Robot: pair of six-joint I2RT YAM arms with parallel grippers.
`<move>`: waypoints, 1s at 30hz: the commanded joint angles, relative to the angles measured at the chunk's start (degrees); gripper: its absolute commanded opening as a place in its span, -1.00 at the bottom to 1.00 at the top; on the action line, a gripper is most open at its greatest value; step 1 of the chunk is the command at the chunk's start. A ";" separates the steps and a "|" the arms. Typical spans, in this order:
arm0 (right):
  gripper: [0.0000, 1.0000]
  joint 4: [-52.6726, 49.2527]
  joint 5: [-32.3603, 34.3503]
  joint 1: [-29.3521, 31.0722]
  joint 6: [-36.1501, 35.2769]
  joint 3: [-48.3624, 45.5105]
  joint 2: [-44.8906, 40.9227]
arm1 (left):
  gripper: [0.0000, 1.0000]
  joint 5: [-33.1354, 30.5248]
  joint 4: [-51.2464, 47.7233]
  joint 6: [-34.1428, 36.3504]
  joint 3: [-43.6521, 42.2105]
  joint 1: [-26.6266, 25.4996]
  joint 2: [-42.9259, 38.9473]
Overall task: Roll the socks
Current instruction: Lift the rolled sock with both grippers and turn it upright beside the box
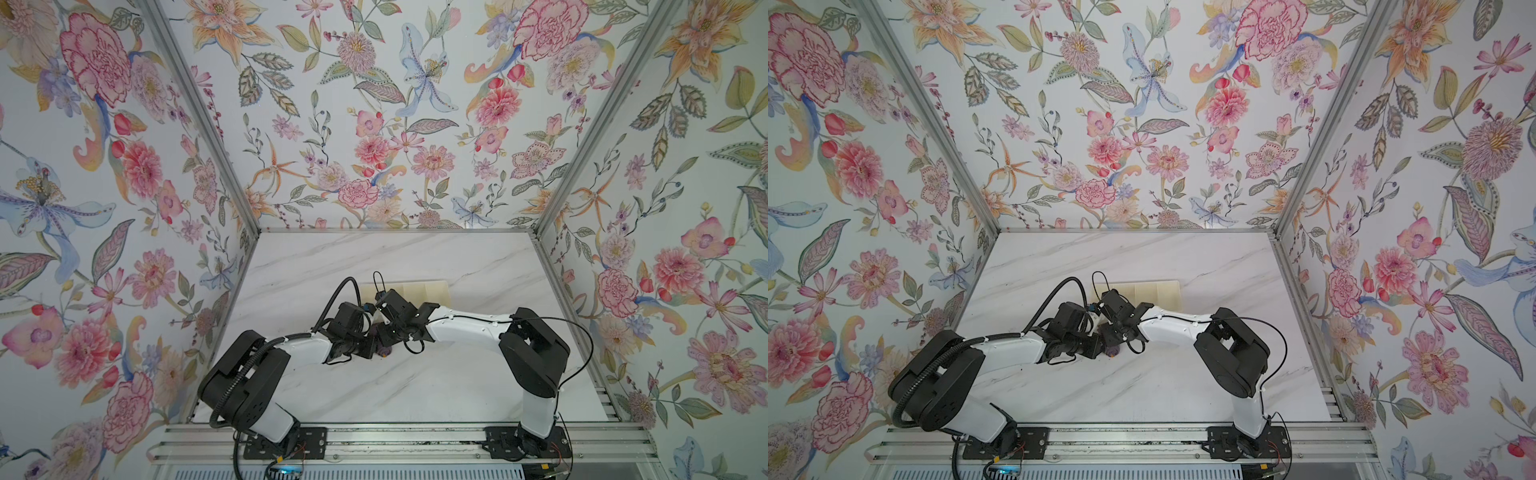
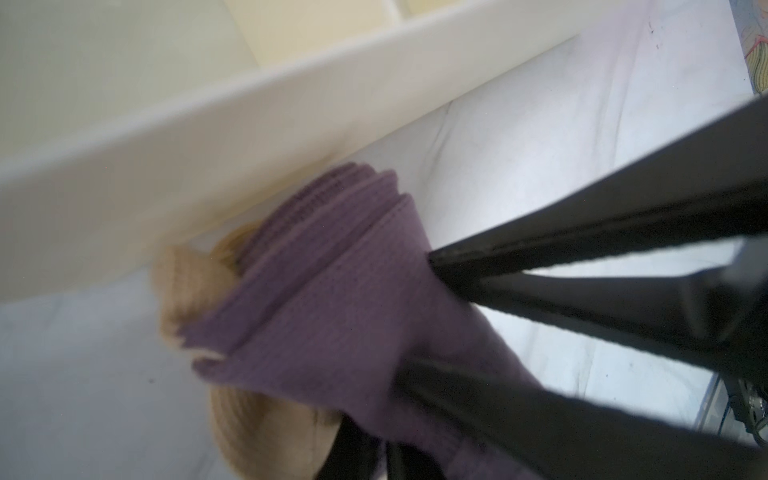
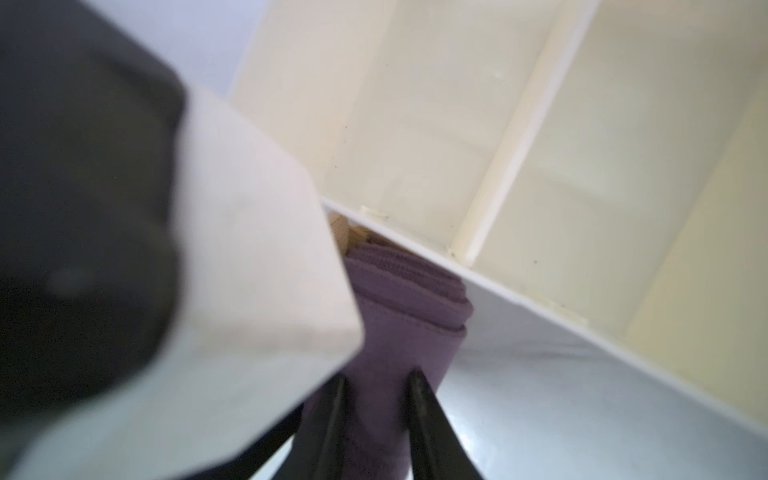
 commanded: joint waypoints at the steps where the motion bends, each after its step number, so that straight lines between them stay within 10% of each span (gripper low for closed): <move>1: -0.45 -6.68 -5.67 4.38 -3.36 -1.41 6.90 | -0.75 -1.89 -4.90 2.70 -1.42 -0.46 -0.82; 30: -0.46 -7.95 -4.77 5.51 -3.45 0.07 7.79 | -0.74 -7.46 -8.29 -1.36 -2.15 2.57 -17.01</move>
